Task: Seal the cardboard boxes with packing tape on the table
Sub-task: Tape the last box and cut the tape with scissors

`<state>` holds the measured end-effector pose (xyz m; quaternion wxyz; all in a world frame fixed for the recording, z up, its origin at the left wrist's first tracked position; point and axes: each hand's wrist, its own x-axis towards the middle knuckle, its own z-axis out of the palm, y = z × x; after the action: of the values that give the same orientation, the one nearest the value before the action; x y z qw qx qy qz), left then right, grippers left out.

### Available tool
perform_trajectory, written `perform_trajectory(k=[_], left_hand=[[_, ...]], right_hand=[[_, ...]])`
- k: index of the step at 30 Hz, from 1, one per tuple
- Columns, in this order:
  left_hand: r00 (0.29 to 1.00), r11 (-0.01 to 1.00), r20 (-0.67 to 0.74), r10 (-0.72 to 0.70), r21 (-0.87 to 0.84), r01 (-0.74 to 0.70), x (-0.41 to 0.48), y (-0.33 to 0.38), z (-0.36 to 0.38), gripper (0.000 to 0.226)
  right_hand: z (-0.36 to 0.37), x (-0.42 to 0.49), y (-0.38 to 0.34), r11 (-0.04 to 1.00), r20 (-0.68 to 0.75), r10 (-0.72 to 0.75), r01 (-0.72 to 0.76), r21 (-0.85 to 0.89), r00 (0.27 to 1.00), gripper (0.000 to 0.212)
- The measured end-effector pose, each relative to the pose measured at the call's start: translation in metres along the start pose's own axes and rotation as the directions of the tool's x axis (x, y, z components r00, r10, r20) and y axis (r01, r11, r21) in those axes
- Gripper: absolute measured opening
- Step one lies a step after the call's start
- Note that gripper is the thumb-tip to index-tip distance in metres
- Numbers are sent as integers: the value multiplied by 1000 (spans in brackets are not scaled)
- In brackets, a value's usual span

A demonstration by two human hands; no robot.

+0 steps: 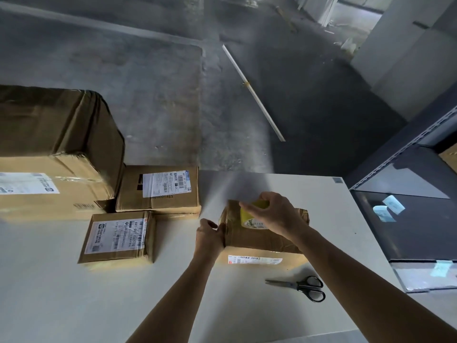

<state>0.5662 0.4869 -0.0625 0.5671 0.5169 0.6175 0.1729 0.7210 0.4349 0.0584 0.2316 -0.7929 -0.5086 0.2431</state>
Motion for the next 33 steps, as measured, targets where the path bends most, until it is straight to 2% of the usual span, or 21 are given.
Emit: perform_trajectory(k=[4,7,10,14,16,19,23,25,29,33], left_hand=[[996,996,53,-74,61,71,3,-5,-3,36],[1000,997,13,-23,68,22,3,0,-1,28],[996,993,-17,86,-77,-87,1,12,-1,32],[972,977,138,188,-124,-171,-7,18,6,66],[953,981,243,179,-124,-152,-15,23,11,74],[960,985,221,170,-79,-156,-22,30,13,67],[973,981,130,192,-17,-192,-23,36,13,55],[973,975,97,209,55,-215,-21,38,11,51],[928,869,104,359,324,-373,-14,39,10,45],[923,871,36,383,318,-374,-16,39,14,39]], right_hand=[[1,0,1,1000,2,-16,16,-6,1000,45],[1,-1,3,999,-7,-28,28,20,1000,43],[1,-1,6,999,-5,-37,37,37,999,44],[3,-1,6,998,-5,-30,30,52,1000,47],[3,0,5,998,-8,-21,22,53,1000,42],[6,2,6,1000,-24,0,1,17,1000,46],[9,5,11,999,-39,25,-24,32,999,73],[8,6,13,998,-65,10,-6,67,998,71],[7,6,17,964,-74,-15,34,265,997,62],[8,5,25,878,-20,62,-45,476,998,81]])
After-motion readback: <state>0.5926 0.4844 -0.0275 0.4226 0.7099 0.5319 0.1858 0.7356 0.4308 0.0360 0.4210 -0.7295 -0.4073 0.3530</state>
